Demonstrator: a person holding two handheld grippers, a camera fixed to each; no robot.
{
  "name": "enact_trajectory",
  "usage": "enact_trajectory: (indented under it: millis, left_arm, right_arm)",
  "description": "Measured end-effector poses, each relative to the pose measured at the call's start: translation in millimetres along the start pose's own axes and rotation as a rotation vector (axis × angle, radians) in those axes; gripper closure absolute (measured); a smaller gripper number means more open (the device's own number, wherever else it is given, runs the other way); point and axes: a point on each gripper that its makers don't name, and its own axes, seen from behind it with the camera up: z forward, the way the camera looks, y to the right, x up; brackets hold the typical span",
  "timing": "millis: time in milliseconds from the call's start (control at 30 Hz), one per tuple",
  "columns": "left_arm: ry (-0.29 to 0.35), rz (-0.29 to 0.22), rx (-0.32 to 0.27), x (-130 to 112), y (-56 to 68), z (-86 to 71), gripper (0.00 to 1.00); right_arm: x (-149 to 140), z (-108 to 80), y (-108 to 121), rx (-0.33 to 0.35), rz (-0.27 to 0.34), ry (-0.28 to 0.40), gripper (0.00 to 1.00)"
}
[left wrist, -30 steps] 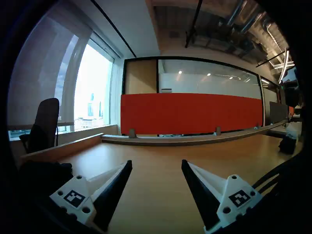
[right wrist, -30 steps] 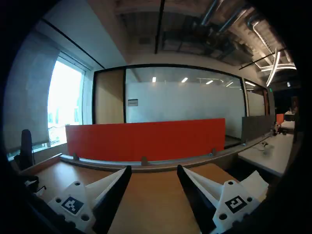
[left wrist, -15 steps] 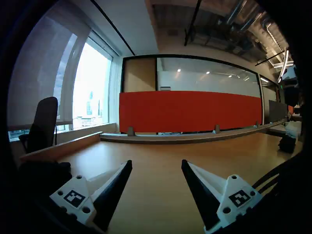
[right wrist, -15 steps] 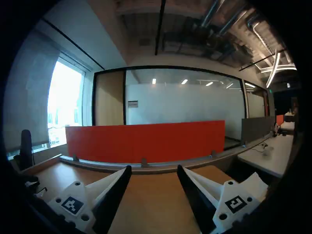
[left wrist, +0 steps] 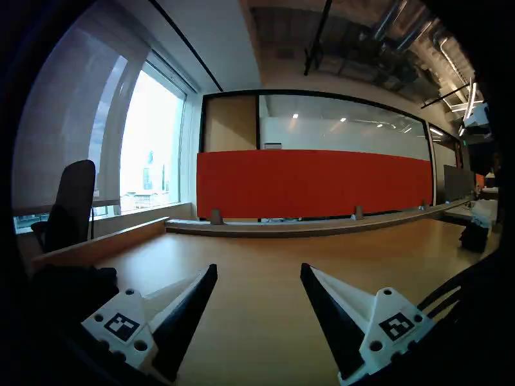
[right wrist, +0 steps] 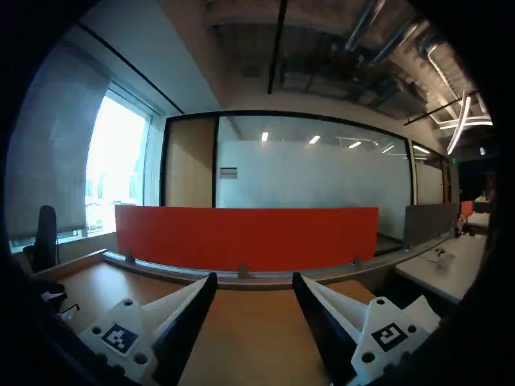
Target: Fold towel
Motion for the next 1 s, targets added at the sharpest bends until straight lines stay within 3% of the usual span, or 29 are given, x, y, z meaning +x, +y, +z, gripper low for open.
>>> enact_trajectory:
  millis: [700, 1000]
  left_arm:
    - [0.001, 0.000, 0.000, -2, 0.1, 0.9, 0.04]
    - [0.001, -0.001, 0.000, -3, 0.1, 0.9, 0.04]
  right_arm:
    - [16, -6.3, 28, -0.014, -0.031, 0.037, 0.10]
    - [-7, -3.7, 43, -0.029, -0.026, 0.043, 0.10]
